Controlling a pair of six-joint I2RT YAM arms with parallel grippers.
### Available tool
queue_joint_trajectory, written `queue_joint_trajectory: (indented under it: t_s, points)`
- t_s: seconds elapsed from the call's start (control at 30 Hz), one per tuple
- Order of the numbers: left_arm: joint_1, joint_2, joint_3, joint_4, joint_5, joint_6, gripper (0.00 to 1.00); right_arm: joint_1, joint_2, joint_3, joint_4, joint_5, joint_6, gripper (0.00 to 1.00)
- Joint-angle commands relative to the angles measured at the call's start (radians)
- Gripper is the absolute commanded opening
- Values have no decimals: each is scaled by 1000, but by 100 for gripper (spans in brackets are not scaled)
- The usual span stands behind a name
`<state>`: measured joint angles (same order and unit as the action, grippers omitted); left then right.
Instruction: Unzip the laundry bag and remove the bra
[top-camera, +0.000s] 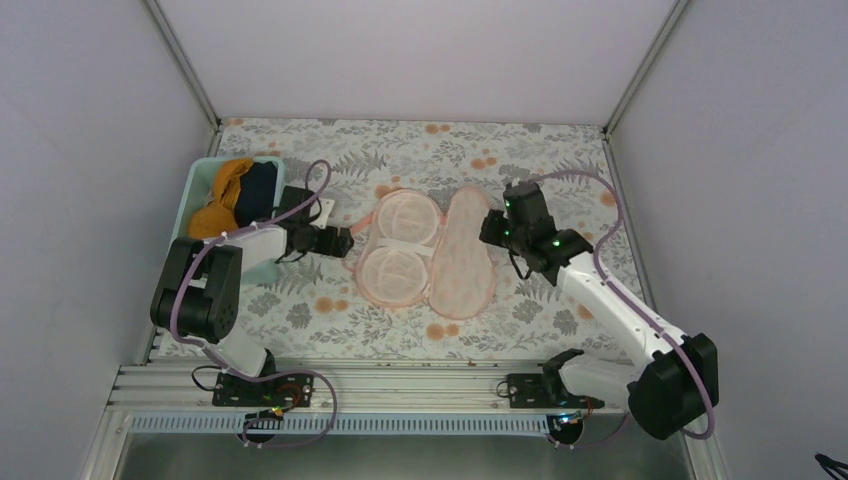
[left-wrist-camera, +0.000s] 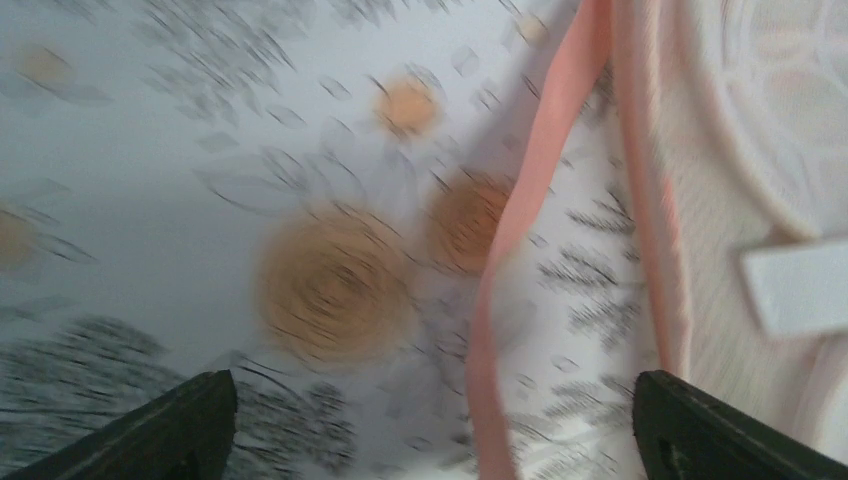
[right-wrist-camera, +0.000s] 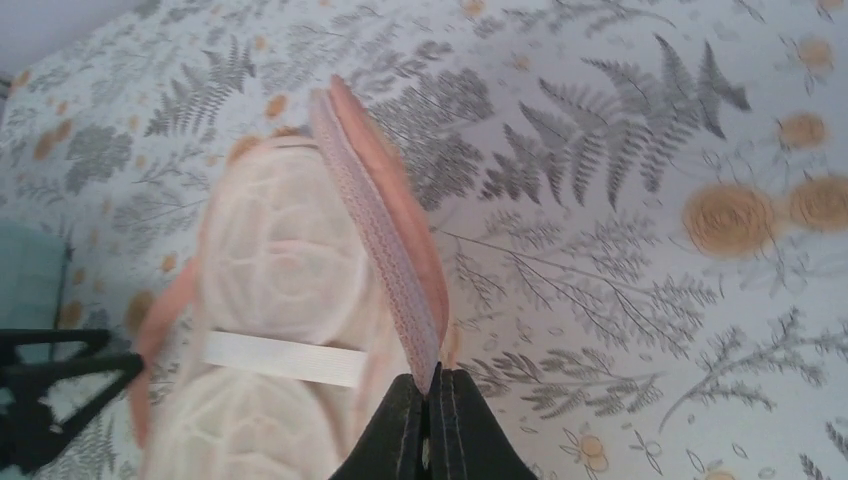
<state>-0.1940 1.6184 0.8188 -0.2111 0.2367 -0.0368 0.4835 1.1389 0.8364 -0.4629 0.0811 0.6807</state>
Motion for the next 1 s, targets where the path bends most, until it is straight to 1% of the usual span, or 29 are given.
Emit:
queue_joint_trajectory:
  t_s: [0.0,0.07,0.13,0.2,0.3,0.37,0.47,0.53,0.67,0.83,0.97]
  points:
    - [-26,-18,-60,88,214,-49,92,-1,78,127,-117,-59,-118,3]
    - [-47,-16,-74,104,239,-54,87,6,128,177,-93,-131,-120,4]
    - [-65,-11,-91,119,252,-56,81,30,166,224,-35,-172,-102,4]
    - [-78,-1,-105,136,270,-60,76,58,194,242,64,-229,-69,4]
    - [-94,22,-112,144,279,-63,69,89,243,234,244,-322,25,4]
    - [-100,45,-105,142,284,-64,65,114,288,234,350,-345,81,4]
    - [-113,78,-88,132,292,-61,62,159,384,256,466,-334,156,4]
    - [-120,94,-71,120,291,-55,59,181,460,293,502,-315,184,4]
    - [-125,103,-56,108,287,-48,59,208,636,371,560,-290,222,4]
    - [-127,99,-58,111,284,-49,59,230,800,488,520,-261,204,4]
    - [-129,95,-53,106,270,-49,58,234,863,517,494,-242,192,4]
